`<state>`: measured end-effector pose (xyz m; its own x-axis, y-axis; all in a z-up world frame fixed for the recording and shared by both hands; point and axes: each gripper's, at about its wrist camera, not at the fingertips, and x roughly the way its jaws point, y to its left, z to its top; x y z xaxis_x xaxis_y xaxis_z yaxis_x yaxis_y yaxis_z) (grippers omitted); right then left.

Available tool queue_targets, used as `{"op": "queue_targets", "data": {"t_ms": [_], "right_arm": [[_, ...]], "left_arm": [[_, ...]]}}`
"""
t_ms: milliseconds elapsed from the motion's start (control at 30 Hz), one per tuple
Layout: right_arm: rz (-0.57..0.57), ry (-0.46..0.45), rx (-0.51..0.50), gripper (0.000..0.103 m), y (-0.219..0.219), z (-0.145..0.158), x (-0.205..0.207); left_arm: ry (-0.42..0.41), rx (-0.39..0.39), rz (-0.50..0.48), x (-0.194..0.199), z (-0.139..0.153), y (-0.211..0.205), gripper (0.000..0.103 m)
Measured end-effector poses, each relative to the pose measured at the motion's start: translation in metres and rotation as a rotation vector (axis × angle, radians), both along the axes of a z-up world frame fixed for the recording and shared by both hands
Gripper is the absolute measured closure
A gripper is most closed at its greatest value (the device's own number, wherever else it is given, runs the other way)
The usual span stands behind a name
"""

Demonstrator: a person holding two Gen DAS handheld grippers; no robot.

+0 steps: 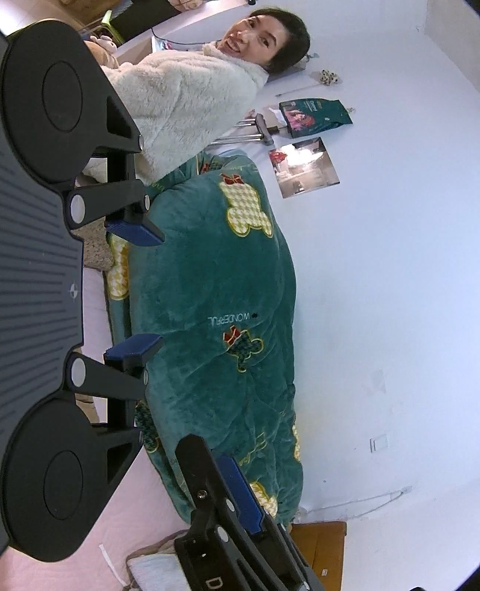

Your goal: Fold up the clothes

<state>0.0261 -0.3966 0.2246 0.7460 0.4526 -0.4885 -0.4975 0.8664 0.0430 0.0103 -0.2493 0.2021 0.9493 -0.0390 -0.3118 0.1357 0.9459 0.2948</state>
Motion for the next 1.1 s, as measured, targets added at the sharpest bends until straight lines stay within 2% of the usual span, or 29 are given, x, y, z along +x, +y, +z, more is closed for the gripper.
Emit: {"op": "queue_targets", "data": {"t_ms": [567, 800, 1100], "right_arm": [[0.050, -0.018, 0.044, 0.063, 0.006, 0.012, -0.001], [0.109, -0.016, 0.044, 0.063, 0.017, 0.018, -0.004], [0.134, 0.003, 0.030, 0.063, 0.028, 0.010, -0.002]], "left_arm": [[-0.007, 0.024, 0.041, 0.005, 0.003, -0.006, 0.048], [-0.002, 0.025, 0.056, 0.004, -0.001, -0.004, 0.048], [0.008, 0.032, 0.068, 0.001, -0.006, -0.004, 0.048]]}}
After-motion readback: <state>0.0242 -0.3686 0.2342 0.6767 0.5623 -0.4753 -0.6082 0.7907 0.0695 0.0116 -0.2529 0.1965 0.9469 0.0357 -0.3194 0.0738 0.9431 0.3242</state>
